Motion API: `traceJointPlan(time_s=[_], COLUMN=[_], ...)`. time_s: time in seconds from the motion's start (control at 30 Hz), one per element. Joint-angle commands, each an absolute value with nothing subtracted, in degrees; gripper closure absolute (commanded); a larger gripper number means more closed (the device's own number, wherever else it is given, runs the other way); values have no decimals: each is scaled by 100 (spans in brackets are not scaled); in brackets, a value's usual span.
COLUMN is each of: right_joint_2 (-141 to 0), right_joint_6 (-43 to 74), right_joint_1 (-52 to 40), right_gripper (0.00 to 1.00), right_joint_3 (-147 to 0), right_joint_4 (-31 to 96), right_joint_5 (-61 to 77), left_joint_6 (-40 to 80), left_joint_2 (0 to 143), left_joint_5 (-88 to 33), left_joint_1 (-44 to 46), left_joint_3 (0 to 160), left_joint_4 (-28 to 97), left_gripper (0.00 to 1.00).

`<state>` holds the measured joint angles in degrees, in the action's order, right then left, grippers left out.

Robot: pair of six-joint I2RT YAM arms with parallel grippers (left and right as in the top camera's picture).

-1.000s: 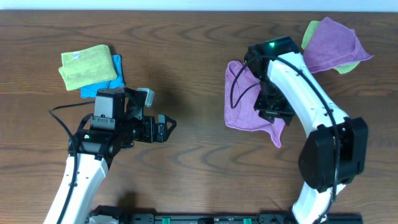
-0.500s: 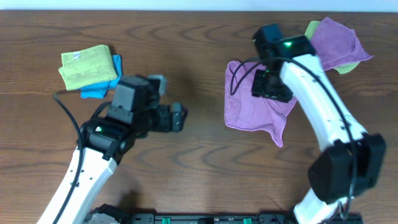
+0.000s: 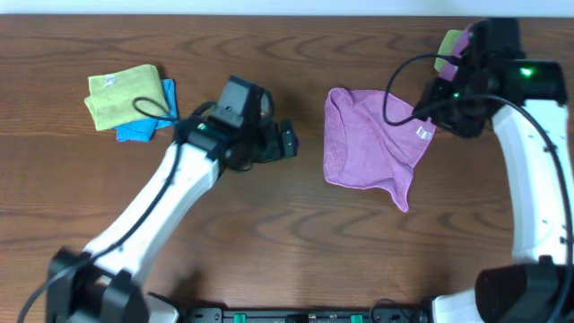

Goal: Fold the cloth

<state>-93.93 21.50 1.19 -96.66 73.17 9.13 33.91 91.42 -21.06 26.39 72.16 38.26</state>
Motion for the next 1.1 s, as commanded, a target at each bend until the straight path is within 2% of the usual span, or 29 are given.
traceJointPlan(time_s=[0.0, 0.27, 0.5, 0.8, 1.07], right_joint_2=[-9212, -9198, -9308, -10049, -10438], right_joint_6=[1852, 1811, 1173, 458, 161], right_joint_1=[224, 224, 222, 224, 215], right_gripper=[46, 46, 42, 49, 46], right_joint_3=[-9673, -9673, -9603, -9078, -9061], right_joint_4=[7303, 7306, 7054, 6399, 6045], right_joint_5=[1164, 1164, 1376, 1907, 2137], left_joint_6=[3750, 3688, 3577, 3468, 3229], left_joint_2=[9529, 10235, 10309, 10296, 10296], left_joint_5=[-2445, -2541, -2534, -2471, -2399], left_joint_1=[2746, 3336, 3734, 3489, 2987], left_joint_3=[7603, 7992, 7992, 7994, 7994], left_joint_4=[3802, 3109, 2265, 2576, 3120], left_gripper=[4, 5, 4, 5, 5])
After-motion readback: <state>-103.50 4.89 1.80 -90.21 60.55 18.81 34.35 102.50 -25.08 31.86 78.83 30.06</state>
